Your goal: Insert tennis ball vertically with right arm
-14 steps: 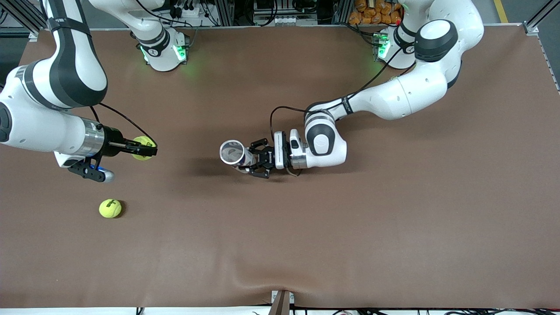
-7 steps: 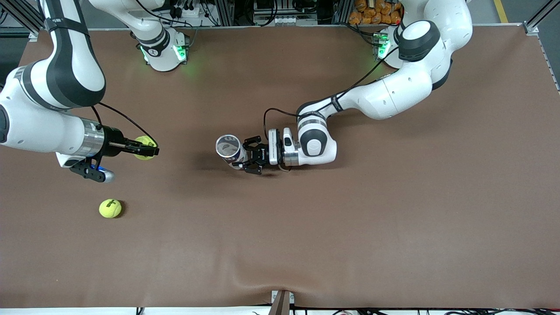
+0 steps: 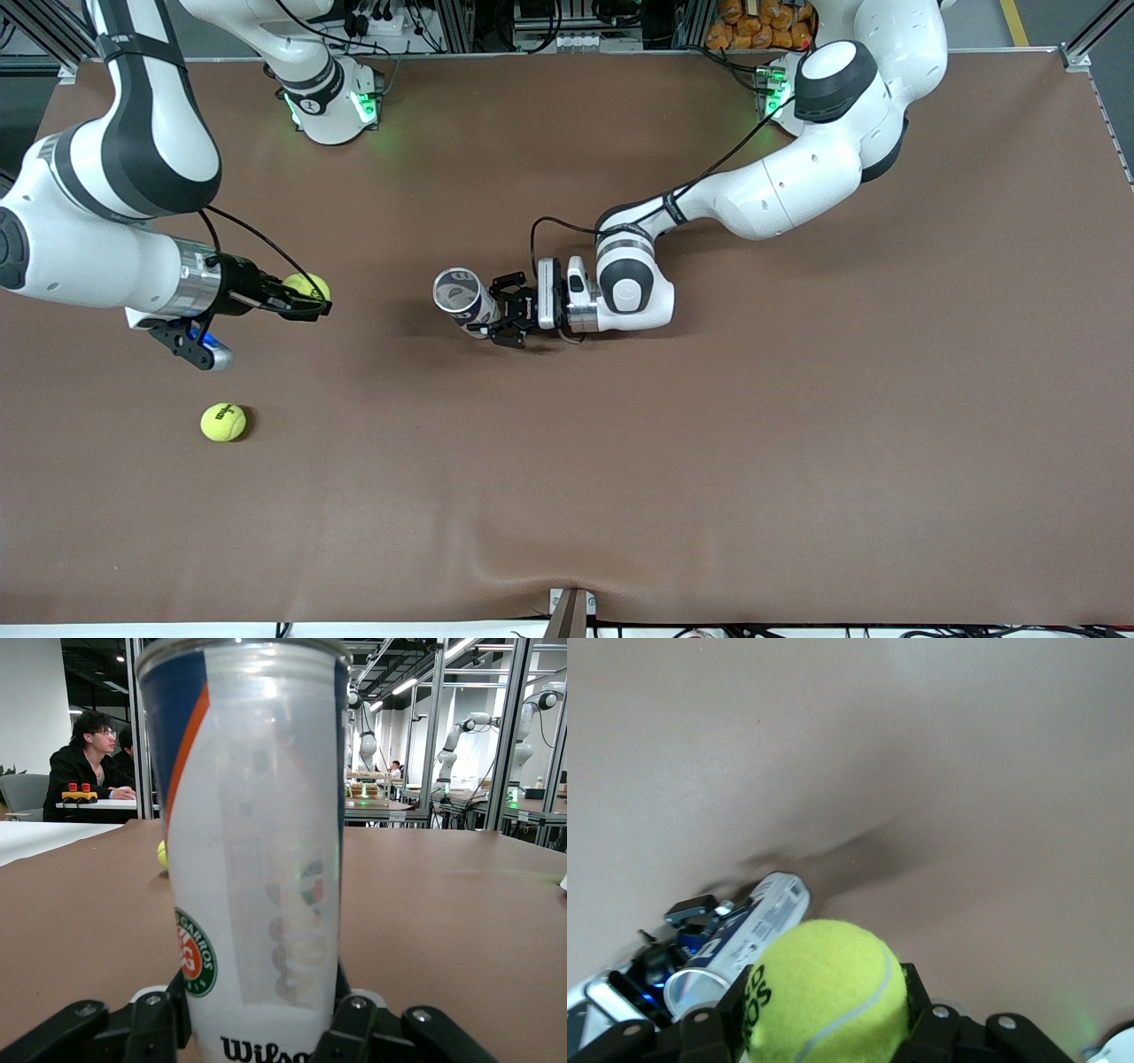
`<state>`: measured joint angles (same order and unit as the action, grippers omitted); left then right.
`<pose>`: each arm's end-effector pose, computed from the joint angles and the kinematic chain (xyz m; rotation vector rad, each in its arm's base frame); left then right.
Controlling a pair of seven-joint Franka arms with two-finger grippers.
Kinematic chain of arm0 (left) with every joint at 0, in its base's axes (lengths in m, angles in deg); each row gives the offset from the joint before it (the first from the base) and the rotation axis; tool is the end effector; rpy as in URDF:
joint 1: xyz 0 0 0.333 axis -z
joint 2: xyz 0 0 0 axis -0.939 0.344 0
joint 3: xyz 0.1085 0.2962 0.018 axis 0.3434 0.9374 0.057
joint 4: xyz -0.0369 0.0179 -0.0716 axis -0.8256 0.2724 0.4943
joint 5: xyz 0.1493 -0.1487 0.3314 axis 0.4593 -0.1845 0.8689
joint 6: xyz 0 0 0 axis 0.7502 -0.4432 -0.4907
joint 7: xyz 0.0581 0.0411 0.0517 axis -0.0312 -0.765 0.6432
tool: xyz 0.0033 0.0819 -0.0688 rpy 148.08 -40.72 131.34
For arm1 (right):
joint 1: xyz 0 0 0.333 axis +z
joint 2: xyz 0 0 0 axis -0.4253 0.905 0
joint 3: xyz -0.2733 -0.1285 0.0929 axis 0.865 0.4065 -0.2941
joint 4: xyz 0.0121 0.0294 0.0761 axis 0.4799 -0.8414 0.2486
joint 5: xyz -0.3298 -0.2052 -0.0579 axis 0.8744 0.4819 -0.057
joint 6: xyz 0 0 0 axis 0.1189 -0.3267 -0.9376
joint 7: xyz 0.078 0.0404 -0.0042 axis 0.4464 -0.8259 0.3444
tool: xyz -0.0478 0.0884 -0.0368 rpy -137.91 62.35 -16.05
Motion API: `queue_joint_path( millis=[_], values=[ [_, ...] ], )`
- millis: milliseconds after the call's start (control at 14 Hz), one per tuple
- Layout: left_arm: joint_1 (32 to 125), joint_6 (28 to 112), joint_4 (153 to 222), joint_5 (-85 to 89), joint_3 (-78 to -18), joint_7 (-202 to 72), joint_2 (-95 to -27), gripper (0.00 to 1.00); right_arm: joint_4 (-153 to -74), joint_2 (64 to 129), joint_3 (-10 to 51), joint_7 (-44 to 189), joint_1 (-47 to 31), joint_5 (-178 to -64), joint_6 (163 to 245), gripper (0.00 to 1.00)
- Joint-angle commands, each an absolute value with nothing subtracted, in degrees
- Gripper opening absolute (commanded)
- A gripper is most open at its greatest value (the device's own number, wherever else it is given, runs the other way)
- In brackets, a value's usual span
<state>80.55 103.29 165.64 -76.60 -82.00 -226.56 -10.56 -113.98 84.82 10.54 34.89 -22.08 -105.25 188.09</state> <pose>0.4911 -0.5400 0.0973 1.2846 -1.2487 1.1542 0.5901 0.1088 0.4440 -2.7283 0.7554 0.4610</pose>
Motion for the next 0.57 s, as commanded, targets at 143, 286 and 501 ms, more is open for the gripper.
queue_joint_path(
  millis=[143, 286, 501],
  values=[
    [83.1, 102.7, 163.3, -79.5, -80.3, -228.1, -10.9, 0.58, -113.4, 85.5, 10.7, 22.4, -16.2, -110.3, 188.9, 0.0],
    [83.0, 102.5, 163.3, -79.5, -79.8, -228.2, -10.9, 0.59, -113.6, 86.1, 10.7, 17.7, -15.0, -110.3, 189.9, 0.0],
    [82.9, 102.3, 163.4, -79.5, -79.4, -228.2, -10.9, 0.59, -113.7, 87.4, 10.7, 8.8, -12.2, -111.2, 192.4, 0.0]
  ],
)
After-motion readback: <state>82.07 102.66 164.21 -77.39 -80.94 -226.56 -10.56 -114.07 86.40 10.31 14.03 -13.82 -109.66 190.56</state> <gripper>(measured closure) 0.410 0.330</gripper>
